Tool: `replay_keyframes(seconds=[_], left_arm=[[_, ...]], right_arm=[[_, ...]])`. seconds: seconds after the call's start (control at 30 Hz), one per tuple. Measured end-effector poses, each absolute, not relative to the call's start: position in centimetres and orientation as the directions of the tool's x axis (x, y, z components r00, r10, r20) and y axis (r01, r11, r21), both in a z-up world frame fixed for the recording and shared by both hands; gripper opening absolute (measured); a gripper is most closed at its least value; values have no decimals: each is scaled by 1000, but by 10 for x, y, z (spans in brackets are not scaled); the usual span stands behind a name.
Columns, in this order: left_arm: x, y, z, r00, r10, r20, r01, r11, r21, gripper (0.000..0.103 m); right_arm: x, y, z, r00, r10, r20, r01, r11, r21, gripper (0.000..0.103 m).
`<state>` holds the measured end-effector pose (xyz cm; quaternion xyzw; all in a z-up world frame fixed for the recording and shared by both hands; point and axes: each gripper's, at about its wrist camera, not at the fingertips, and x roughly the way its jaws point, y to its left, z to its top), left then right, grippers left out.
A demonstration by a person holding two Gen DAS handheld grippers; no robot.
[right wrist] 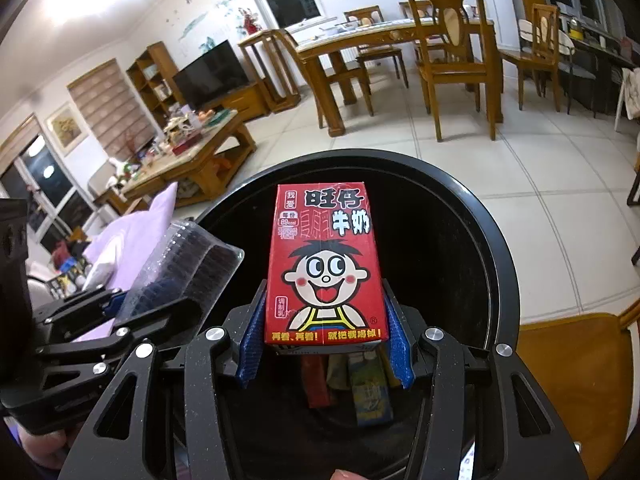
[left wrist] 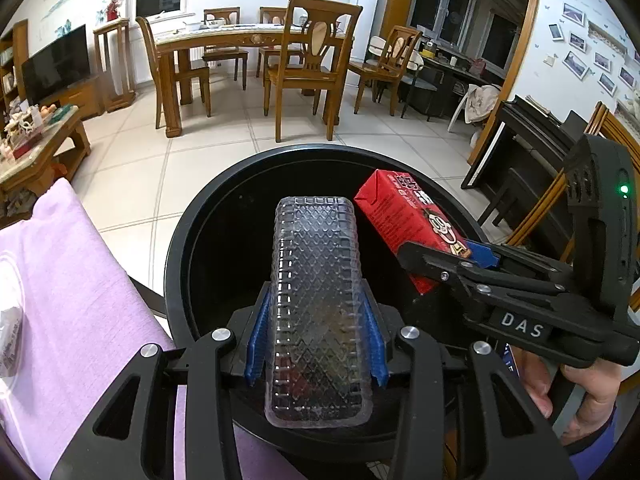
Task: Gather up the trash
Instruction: 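Carry both items over the black bin and open both grippers to drop them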
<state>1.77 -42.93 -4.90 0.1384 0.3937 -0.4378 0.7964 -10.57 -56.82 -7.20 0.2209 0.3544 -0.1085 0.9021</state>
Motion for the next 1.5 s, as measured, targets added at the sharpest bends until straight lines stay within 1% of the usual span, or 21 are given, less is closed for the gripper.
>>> replay_keyframes(seconds=[0.27,0.4,0.5,0.57,0.63,0.7,0.8,0.87,1.27,1.37,1.5], left_arm=[[15,-434,-53,311,-583,-751,809,577,-113,41],[16,-435,-57,308,-571,-761,804,584,-113,43],[18,-435,-56,314,-563,-765,799,592,-107,46],[20,-434,-54,319,-559,-765,795,597,-105,52],[20,-432,-53,330,-558,-761,791,604,-99,65],[19,-430,-50,339,-560,-756,791,605,-92,68],[19,-427,-48,340,-562,-754,794,601,-90,68],[20,-425,-48,341,-562,-754,794,601,-89,68],[15,-407,-36,359,-576,-734,792,604,-87,68],[18,-395,-31,376,-572,-729,782,619,-81,68],[23,-375,-25,396,-565,-724,759,645,-88,68]], right_arm=[[-105,-566,-80,721,-35,-692,356,875,327,51],[-105,-564,-81,722,-32,-691,357,873,332,51],[-104,-563,-82,721,-33,-692,357,873,331,52],[-104,-563,-82,721,-34,-693,359,873,330,52],[-103,-564,-82,721,-33,-692,358,872,333,52],[-104,-566,-82,722,-33,-691,359,871,334,52],[-103,-565,-82,721,-36,-691,364,869,335,53],[-103,-564,-82,723,-38,-690,368,866,338,59],[-105,-550,-70,736,-40,-676,359,869,340,60],[-104,-546,-64,744,-34,-667,348,872,344,69],[-98,-532,-55,748,-25,-663,329,882,338,69]])
